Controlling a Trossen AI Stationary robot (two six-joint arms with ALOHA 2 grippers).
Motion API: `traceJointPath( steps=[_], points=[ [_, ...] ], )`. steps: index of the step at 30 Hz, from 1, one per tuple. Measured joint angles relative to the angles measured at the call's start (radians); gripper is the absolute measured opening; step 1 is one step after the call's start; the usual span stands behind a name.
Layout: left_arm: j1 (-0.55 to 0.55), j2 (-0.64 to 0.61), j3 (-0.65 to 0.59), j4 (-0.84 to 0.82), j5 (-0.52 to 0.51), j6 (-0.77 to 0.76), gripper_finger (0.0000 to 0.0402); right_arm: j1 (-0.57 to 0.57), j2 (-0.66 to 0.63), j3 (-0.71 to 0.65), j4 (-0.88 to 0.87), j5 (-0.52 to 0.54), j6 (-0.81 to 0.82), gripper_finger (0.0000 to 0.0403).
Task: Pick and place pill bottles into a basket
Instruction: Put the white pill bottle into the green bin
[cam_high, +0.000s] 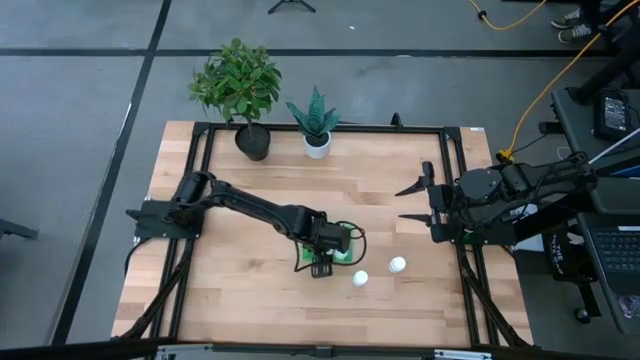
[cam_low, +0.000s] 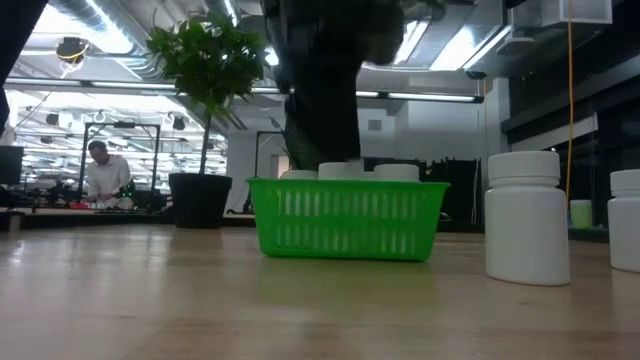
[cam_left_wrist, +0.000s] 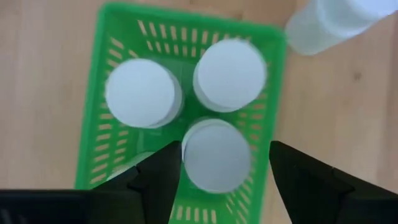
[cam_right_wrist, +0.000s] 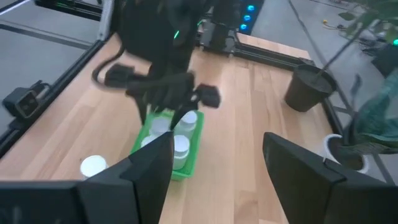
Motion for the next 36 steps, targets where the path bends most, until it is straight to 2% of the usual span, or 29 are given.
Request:
traceJointPath(
  steps=[7,14,17,23,28,32,36],
  points=[
    [-0.006,-0.127,0.001,-0.05,-0.075,-0.009,0.0251,0.0,0.0,0.0,0.001,-0.012,-0.021,0.0248],
    [-0.029,-0.303,0.001,-0.137,-0.268,-0.148,0.0261,0.0,0.0,0.0,-0.004,-0.013,0.036,0.0248],
    [-0.06,-0.369,0.001,-0.167,-0.361,-0.193,0.0263,0.0,0.003,0.0,-0.059,-0.024,0.105,0.0248],
    [-0.134,-0.465,0.001,-0.306,-0.488,-0.274,0.0263,0.001,0.047,0.0,-0.279,-0.149,0.291,0.0266],
    [-0.174,-0.495,0.001,-0.494,-0.469,-0.366,0.0263,0.002,0.125,0.0,-0.304,-0.249,0.415,0.0316],
    [-0.21,-0.496,0.001,-0.619,-0.423,-0.431,0.0263,0.024,0.222,0.0,-0.301,-0.259,0.497,0.0348],
    [-0.243,-0.496,0.001,-0.711,-0.467,-0.489,0.027,0.053,0.331,0.0,-0.297,-0.26,0.6,0.0358]
  ],
)
